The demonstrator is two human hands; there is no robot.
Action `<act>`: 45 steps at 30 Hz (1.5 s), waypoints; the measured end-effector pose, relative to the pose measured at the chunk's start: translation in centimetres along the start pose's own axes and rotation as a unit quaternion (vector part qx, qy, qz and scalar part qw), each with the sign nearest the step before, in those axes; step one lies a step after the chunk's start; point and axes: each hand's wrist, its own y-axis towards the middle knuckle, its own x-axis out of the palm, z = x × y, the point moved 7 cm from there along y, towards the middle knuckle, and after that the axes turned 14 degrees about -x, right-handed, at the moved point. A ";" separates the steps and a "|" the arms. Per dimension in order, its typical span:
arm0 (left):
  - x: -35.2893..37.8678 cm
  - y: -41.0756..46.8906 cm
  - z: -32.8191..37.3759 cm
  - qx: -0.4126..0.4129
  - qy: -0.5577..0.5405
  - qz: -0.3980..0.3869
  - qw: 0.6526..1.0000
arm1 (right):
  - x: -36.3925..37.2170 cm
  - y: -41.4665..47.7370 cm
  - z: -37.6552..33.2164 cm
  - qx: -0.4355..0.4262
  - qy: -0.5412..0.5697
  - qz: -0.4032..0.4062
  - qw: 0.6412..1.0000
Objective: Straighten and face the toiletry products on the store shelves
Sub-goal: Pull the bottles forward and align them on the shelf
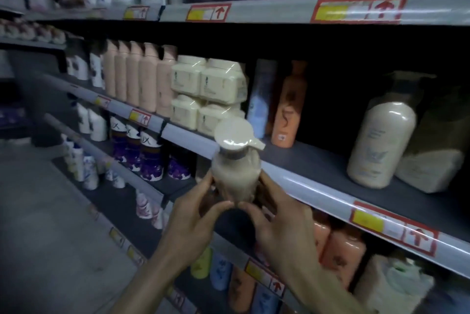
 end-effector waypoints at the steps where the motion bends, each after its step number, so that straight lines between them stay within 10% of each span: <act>1: -0.6 -0.2 -1.8 -0.009 0.013 0.012 1.000 | 1.7 -0.4 0.4 0.001 0.007 -0.013 1.000; 13: -2.8 7.6 -16.8 -0.057 0.123 -0.044 0.990 | 19.7 0.6 9.9 0.134 0.198 -0.064 0.969; 29: -2.6 16.9 -27.6 -0.157 0.158 -0.158 0.962 | 27.4 1.5 15.7 0.215 0.110 -0.052 0.969; 36: -3.0 14.4 -26.9 -0.161 0.125 0.124 0.971 | 27.5 1.1 15.1 0.219 0.081 -0.140 0.962; 45: -3.2 17.3 -27.9 -0.188 0.170 0.088 0.963 | 29.3 3.1 14.7 0.243 0.115 -0.268 0.925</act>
